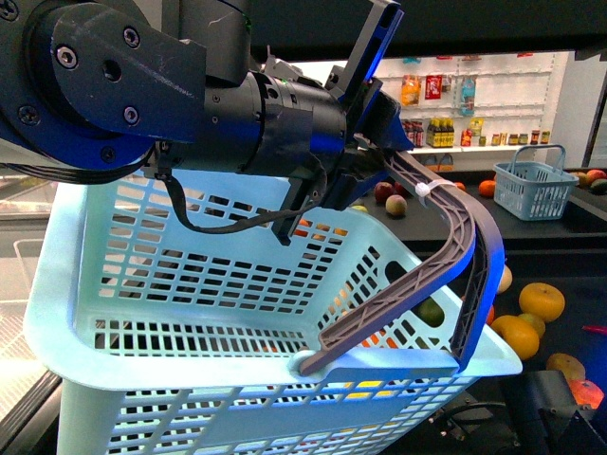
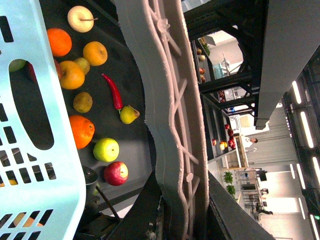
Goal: Pick lemon from shelf
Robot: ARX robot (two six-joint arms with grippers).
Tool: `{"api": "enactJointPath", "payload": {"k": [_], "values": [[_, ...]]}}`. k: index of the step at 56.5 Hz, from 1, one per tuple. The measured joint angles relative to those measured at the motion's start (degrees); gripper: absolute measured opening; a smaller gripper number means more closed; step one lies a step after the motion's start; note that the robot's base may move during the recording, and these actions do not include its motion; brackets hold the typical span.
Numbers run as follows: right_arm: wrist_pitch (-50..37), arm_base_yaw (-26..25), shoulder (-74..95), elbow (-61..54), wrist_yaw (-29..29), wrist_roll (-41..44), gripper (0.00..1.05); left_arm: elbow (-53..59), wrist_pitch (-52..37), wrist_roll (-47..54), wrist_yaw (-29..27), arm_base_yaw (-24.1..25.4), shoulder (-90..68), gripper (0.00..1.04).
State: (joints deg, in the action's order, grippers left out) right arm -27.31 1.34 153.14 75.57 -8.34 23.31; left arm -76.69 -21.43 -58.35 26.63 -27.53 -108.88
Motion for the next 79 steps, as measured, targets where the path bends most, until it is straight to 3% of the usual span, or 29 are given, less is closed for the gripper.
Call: {"api": "enactJointPath", "payload": {"k": [28,37,55,79], "values": [[-1.11,-11.34,-17.7,-3.41,-0.07,-7.02,0.43,0.0,0.0,0.0,0.0,0.0,0.0,0.12],[-1.2,-12.61,-25.66,-4.72,-1.75,-10.95,0.43,0.0,0.0,0.0,-0.02,0.0,0.0,0.12],[0.83,-6.91,-40.89,-5.62,-6.69,-23.39,0.43,0.0,0.0,0.0,-0.02,0.0,0.0,0.12],[0.63,1.53,-41.75,-9.66,-8.2,-33.51,0.42,0.0,0.0,-0.02,0.07,0.0,0.0,0.12]]}}
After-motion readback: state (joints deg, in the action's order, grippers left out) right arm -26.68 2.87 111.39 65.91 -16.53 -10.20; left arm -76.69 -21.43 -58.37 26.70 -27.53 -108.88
